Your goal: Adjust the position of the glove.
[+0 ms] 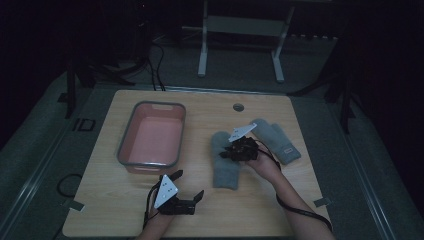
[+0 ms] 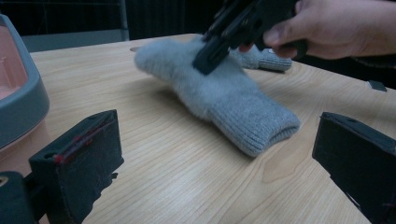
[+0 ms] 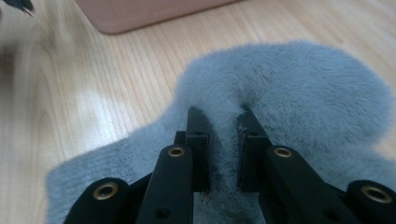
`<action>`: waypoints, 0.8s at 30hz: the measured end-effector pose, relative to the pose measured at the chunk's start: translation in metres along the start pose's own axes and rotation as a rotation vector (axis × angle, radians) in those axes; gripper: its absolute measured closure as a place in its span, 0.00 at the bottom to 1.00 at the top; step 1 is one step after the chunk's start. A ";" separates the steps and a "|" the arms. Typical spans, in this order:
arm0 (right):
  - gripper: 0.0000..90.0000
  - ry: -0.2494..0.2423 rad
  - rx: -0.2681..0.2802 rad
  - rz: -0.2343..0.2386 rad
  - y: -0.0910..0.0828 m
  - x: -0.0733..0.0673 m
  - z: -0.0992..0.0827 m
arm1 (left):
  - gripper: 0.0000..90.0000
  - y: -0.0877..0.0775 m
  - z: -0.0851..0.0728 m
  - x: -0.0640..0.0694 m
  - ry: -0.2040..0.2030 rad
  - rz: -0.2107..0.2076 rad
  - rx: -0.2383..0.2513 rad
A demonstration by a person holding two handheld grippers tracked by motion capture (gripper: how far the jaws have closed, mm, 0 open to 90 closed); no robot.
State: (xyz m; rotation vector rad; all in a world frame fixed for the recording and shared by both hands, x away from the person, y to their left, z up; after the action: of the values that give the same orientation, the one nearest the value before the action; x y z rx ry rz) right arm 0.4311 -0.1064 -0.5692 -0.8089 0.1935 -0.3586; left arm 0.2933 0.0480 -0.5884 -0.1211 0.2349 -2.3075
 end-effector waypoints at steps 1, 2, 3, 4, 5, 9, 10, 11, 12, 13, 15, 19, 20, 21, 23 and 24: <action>0.88 -0.002 -0.005 0.004 0.003 0.000 -0.002 | 0.02 0.000 0.000 0.000 0.001 0.000 0.000; 0.88 -0.003 -0.008 0.006 0.007 0.000 -0.003 | 0.02 0.000 0.000 0.000 0.002 0.001 0.000; 0.88 -0.001 -0.017 0.005 0.010 0.002 -0.006 | 0.02 0.000 0.000 0.000 0.000 0.001 0.000; 0.87 -0.003 -0.024 0.011 0.014 0.002 -0.008 | 0.02 0.000 0.000 0.000 0.000 0.001 -0.001; 0.87 -0.010 -0.030 0.011 0.017 0.003 -0.010 | 0.02 0.000 0.000 0.000 0.000 0.002 -0.001; 0.83 -0.011 -0.054 0.010 0.024 0.008 -0.015 | 0.02 0.000 0.000 0.000 0.003 0.002 0.001; 0.81 -0.009 -0.060 0.006 0.025 0.009 -0.016 | 0.02 0.000 0.000 0.000 0.003 0.002 0.001; 0.78 -0.009 -0.065 0.002 0.026 0.010 -0.017 | 0.02 0.000 0.000 0.000 0.004 0.002 0.001; 0.71 -0.001 -0.068 -0.003 0.027 0.011 -0.018 | 0.02 0.000 0.000 0.000 0.003 0.003 0.001; 0.63 0.002 -0.073 -0.011 0.028 0.011 -0.019 | 0.02 0.000 0.000 0.000 0.004 0.002 0.001; 0.55 0.000 -0.072 -0.020 0.029 0.013 -0.020 | 0.02 0.000 0.000 0.000 0.006 0.002 0.001; 0.45 0.005 -0.080 -0.019 0.029 0.014 -0.021 | 0.02 0.000 0.000 0.000 0.002 0.002 0.001; 0.42 0.001 -0.079 -0.020 0.029 0.014 -0.020 | 0.02 0.000 0.000 0.000 -0.002 0.001 0.000; 0.41 -0.003 -0.078 -0.028 0.026 0.014 -0.019 | 0.02 0.000 0.000 0.000 -0.003 0.001 -0.001; 0.40 -0.004 -0.074 -0.027 0.025 0.013 -0.018 | 0.02 0.000 0.000 0.000 -0.003 0.001 -0.001; 0.38 -0.008 -0.067 -0.030 0.020 0.013 -0.017 | 0.02 0.000 0.000 0.000 -0.003 0.000 -0.001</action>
State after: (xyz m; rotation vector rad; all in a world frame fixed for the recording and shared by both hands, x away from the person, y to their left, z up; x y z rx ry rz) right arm 0.4425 -0.1101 -0.5953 -0.8797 0.1872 -0.3785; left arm 0.2934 0.0484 -0.5885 -0.1246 0.2342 -2.3068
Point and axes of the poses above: each handheld gripper's, and its own axes: y roughly forward along the jaws, z roughly out of its top, x roughly to its right, the point moved 8 cm from there along y, roughly forward along the jaws, and after that the axes turned 3 degrees about y, right-handed, at the moved point
